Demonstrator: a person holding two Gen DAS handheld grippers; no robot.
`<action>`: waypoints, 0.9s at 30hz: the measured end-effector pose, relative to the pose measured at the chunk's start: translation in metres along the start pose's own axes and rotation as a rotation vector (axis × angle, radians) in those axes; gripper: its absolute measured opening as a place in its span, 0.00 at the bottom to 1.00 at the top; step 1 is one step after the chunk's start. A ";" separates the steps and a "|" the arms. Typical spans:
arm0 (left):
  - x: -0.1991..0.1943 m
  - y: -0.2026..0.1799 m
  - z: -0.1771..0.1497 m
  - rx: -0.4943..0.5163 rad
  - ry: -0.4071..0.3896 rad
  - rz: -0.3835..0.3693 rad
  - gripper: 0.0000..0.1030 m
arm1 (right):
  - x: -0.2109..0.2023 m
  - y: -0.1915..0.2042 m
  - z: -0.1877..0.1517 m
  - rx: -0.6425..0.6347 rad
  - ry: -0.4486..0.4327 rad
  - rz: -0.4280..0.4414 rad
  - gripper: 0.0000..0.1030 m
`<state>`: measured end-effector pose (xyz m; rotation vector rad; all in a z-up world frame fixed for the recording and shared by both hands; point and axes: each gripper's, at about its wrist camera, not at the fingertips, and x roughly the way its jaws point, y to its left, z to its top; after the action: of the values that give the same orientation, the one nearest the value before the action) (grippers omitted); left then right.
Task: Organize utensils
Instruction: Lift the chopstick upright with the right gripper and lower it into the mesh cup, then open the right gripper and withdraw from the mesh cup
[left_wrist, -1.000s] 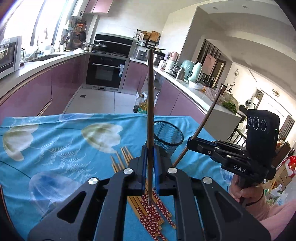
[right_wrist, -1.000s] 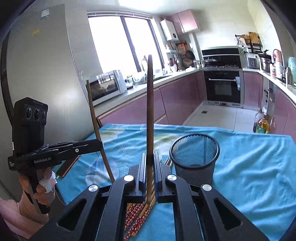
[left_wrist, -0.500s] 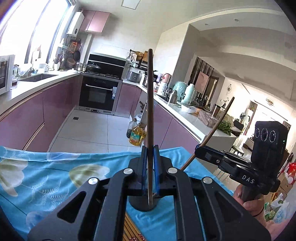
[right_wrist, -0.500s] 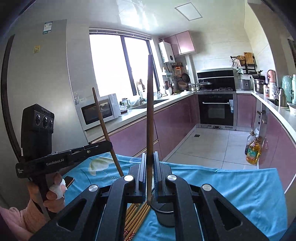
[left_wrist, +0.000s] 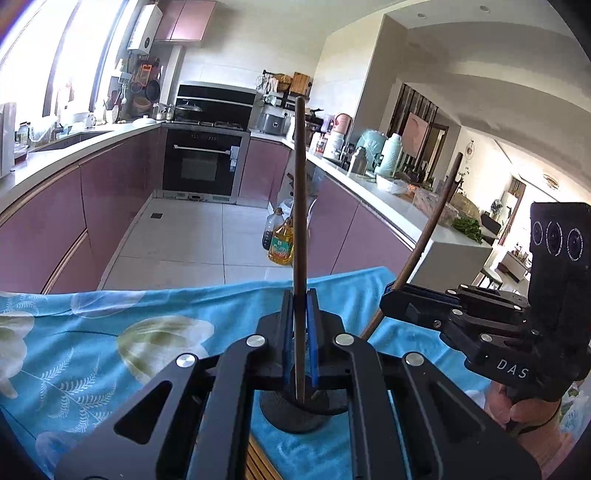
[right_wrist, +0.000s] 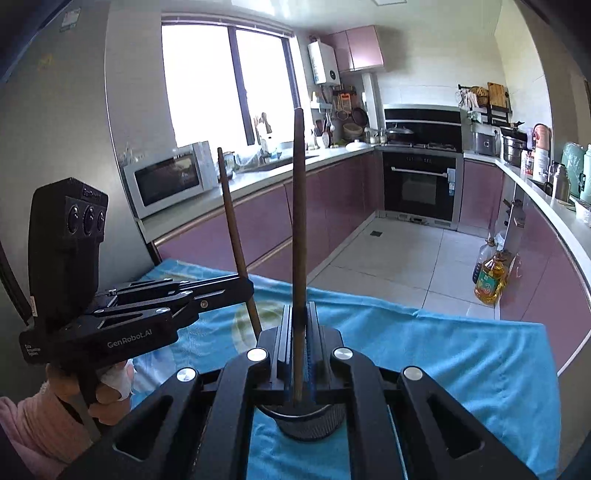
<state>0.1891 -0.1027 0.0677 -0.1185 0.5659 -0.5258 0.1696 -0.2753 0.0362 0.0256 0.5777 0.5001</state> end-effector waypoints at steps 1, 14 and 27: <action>0.007 0.000 -0.004 0.006 0.016 0.006 0.07 | 0.004 0.000 -0.002 0.002 0.021 0.001 0.06; 0.049 0.024 -0.030 0.019 0.097 0.040 0.18 | 0.037 -0.013 -0.005 0.074 0.122 -0.019 0.08; -0.032 0.039 -0.055 0.013 -0.026 0.126 0.49 | -0.011 0.017 -0.028 0.035 0.004 0.080 0.40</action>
<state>0.1542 -0.0507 0.0270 -0.0766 0.5405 -0.4044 0.1389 -0.2683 0.0211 0.0814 0.5908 0.5682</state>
